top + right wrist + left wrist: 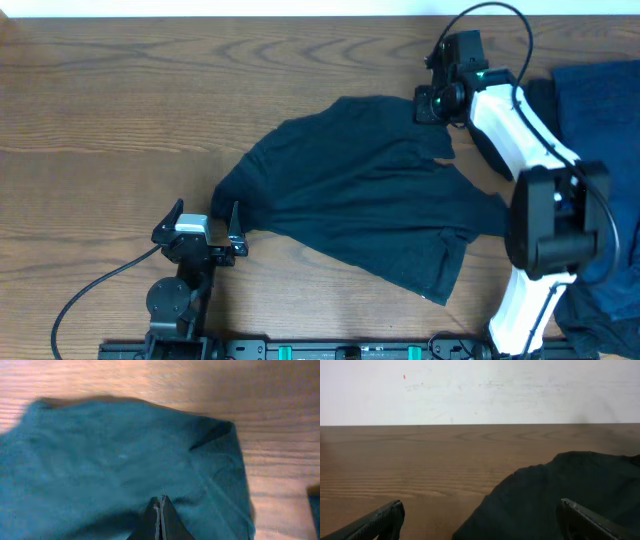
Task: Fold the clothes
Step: 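Pull the T-shirt shoulder up and right with the right gripper, then release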
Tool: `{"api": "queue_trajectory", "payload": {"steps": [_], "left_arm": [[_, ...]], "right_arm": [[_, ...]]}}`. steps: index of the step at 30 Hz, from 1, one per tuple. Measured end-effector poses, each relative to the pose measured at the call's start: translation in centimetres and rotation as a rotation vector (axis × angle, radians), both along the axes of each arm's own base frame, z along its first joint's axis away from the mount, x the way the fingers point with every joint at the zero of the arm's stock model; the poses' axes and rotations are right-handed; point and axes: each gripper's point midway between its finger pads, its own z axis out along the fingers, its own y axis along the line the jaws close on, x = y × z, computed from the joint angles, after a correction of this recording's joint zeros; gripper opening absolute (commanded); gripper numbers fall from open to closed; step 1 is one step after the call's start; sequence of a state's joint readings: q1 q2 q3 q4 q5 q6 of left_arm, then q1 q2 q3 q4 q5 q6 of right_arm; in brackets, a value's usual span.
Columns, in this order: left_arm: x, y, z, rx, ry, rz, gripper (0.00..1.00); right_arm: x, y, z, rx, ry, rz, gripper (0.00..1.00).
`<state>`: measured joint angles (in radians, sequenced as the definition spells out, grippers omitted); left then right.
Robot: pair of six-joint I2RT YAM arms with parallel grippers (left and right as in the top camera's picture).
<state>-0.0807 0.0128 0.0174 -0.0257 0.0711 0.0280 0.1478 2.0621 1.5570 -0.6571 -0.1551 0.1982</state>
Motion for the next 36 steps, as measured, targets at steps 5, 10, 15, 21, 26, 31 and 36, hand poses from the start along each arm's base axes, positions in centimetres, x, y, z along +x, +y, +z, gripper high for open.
{"api": "queue_trajectory", "payload": {"steps": [5, 10, 15, 21, 26, 31, 36], "left_arm": [[0.0, 0.0, 0.0, 0.000, 0.000, 0.000, 0.98], [0.0, 0.0, 0.0, 0.000, 0.000, 0.000, 0.98], [0.0, 0.0, 0.0, 0.000, 0.000, 0.000, 0.98], [0.0, 0.0, 0.0, 0.000, 0.000, 0.000, 0.98], [0.0, 0.0, 0.0, 0.000, 0.000, 0.000, 0.98], [0.0, 0.0, 0.0, 0.000, 0.000, 0.000, 0.98], [0.0, 0.0, 0.0, 0.000, 0.000, 0.000, 0.98]], "right_arm": [[-0.6, -1.4, -4.4, -0.046, 0.092, -0.023, 0.01], [-1.0, -2.8, -5.5, -0.076, 0.123, -0.045, 0.01], [-1.2, -4.3, -5.7, -0.129, 0.135, -0.056, 0.02], [-0.5, -6.7, -5.5, -0.268, 0.098, -0.093, 0.05], [2.2, -8.2, -4.4, -0.331, -0.021, -0.132, 0.20], [3.6, -8.9, -3.8, -0.314, -0.080, -0.155, 0.24], [3.9, -8.2, -2.3, -0.258, -0.057, -0.132, 0.26]]}}
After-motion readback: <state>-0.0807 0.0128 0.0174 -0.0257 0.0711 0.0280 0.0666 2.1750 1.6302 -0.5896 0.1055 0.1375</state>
